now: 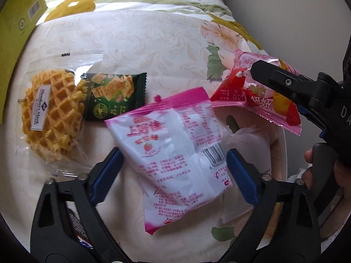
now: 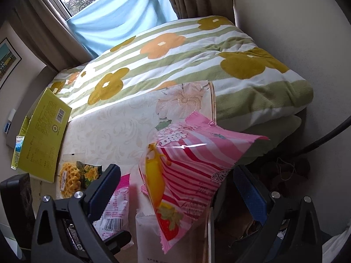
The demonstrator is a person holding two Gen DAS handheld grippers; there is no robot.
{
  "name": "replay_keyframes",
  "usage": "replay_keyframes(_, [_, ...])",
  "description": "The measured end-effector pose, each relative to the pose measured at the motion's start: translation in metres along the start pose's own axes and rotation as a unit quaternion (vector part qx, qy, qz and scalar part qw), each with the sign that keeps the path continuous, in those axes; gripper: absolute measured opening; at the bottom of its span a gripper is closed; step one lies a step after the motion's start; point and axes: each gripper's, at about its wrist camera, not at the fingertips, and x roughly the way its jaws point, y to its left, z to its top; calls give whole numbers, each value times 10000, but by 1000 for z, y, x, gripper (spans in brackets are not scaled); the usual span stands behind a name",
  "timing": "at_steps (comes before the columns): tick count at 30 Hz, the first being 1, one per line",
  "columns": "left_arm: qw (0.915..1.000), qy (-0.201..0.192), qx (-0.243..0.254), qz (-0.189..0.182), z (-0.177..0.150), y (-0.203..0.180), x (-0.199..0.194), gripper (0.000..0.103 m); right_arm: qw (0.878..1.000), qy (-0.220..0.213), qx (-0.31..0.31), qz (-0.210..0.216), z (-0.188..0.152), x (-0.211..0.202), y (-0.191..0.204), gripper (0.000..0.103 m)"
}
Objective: Organize snacks
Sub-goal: 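Grasp the pink strawberry bag with the left tool while the right tool grasps the pink marshmallow bag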
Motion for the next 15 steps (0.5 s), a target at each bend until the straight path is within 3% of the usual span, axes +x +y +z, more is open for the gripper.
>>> replay_keyframes(5, [9998, -32, 178, 84, 1, 1, -2, 75, 9994, 59, -320, -149, 4, 8, 11, 102])
replay_keyframes(6, [9996, -45, 235, 146, 1, 1, -3, 67, 9992, 56, -359, -174, 5, 8, 13, 102])
replay_keyframes(9, [9995, -48, 291, 104, 1, 2, -4, 58, 9989, 66, -402, -216, 7, 12, 14, 102])
replay_keyframes(11, [9994, -48, 340, 102, 1, 1, -6, 55, 9989, 83, -408, -238, 8, 16, 15, 101])
replay_keyframes(15, [9988, -66, 455, 160, -1, -3, -8, 53, 9985, 136, -446, -273, 7, 22, 16, 89])
